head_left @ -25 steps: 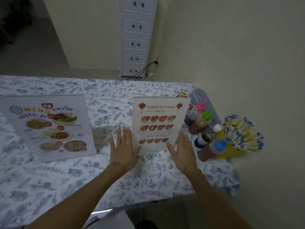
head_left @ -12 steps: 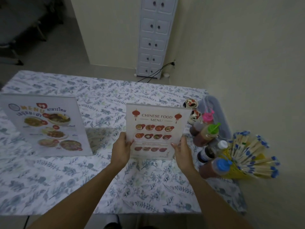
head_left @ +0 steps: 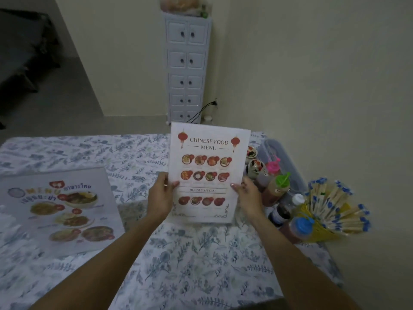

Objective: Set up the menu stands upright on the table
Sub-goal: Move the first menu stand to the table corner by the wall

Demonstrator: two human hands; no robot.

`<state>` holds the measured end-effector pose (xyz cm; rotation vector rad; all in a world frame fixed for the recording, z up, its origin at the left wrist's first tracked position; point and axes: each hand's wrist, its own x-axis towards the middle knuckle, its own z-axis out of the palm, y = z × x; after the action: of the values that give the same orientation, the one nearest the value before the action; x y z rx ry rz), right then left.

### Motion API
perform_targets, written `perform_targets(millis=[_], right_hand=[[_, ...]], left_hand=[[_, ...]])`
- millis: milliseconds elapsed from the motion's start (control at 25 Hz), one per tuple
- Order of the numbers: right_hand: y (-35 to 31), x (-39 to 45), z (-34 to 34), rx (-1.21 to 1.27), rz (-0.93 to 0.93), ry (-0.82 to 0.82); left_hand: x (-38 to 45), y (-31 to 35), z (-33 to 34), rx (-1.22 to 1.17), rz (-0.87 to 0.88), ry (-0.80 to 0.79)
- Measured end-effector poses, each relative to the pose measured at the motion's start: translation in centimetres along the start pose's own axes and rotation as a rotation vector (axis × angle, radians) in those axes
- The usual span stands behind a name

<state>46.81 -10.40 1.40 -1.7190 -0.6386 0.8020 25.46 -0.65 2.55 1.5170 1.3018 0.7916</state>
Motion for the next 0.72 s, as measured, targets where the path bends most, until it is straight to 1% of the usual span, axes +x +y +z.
perform_targets(millis=[160, 280, 400, 560, 720], right_hand=[[-5.0, 5.8, -0.3, 0.093, -0.062, 0.042], [-8.0, 12.2, -2.0, 0.066, -0.132, 0.062], [-10.3, 18.7, -4.3, -0.002, -0.163, 0.088], [-11.0, 27.5, -7.5, -0.087, -0.182, 0.048], [-9.5, 34.1, -9.3, -0.021, -0.120, 0.055]], left_hand=[[5.1, 5.4, 1.0, -0.105, 0.095, 0.003], [10.0, 8.7, 3.6, -0.188, 0.080, 0.014], [15.2, 11.0, 7.4, -0.282, 0.033, -0.005], [21.4, 12.5, 12.8, -0.347, -0.046, 0.020], [26.6, 12.4, 17.8, -0.363, -0.082, -0.022]])
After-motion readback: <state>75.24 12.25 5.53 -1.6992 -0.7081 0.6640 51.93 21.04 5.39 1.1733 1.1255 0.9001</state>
